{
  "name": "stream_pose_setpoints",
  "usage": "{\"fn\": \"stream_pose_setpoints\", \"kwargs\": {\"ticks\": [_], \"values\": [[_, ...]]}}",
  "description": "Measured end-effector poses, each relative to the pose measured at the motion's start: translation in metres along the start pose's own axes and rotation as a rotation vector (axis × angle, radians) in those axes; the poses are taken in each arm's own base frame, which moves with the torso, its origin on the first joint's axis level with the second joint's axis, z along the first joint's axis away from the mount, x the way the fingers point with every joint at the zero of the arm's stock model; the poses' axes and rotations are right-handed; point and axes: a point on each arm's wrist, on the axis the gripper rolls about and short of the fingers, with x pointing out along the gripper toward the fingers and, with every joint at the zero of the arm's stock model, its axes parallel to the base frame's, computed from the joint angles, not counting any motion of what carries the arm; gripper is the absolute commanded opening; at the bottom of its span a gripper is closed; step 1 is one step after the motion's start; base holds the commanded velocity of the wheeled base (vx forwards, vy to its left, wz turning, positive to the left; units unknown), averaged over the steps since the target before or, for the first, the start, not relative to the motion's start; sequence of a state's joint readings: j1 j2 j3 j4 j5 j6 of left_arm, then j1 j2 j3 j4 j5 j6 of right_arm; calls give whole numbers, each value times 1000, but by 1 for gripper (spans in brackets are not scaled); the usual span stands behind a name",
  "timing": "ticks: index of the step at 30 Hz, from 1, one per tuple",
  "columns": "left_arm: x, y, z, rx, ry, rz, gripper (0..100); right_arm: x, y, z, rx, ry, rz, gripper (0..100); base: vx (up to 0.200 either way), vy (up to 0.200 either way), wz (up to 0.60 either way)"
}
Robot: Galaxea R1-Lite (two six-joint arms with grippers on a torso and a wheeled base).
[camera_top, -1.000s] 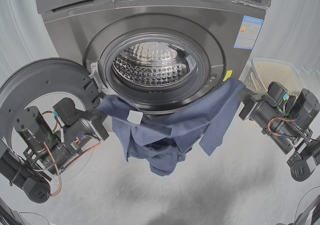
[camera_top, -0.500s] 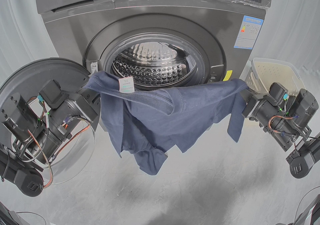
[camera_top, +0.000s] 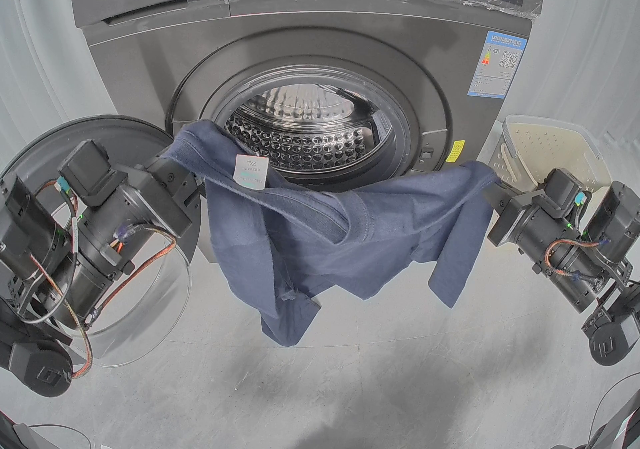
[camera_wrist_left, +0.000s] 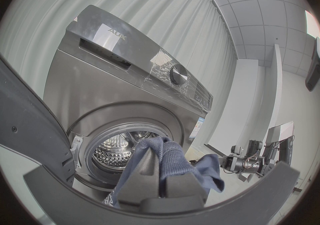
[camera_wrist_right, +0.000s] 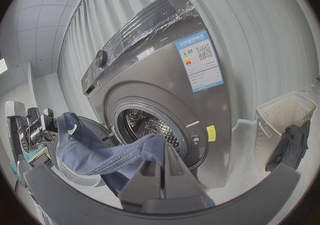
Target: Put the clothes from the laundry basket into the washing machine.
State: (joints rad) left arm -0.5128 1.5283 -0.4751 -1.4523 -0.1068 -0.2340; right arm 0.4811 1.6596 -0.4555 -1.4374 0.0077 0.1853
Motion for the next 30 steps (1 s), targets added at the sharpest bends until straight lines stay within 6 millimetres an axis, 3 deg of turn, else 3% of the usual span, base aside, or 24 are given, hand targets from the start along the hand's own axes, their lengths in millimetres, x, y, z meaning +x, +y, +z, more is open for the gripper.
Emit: {"fn": "stream_pose_setpoints", "kwargs": {"ticks": [7, 20, 25, 30], "values": [[-1, 4, 0, 13, 27, 9, 0, -1, -6, 16, -14, -48, -24, 0, 0, 0, 0], [-1, 3, -2, 12, 45, -3, 0, 0, -5, 22, -16, -72, -19, 0, 0, 0, 0], [3, -7, -4, -5, 62, -51, 0, -3, 6, 16, 7, -45, 21, 0, 0, 0, 0], [8, -18, -7, -24, 78, -116, 0, -12, 28, -6, 42, 47, 89, 0, 0, 0, 0]]}}
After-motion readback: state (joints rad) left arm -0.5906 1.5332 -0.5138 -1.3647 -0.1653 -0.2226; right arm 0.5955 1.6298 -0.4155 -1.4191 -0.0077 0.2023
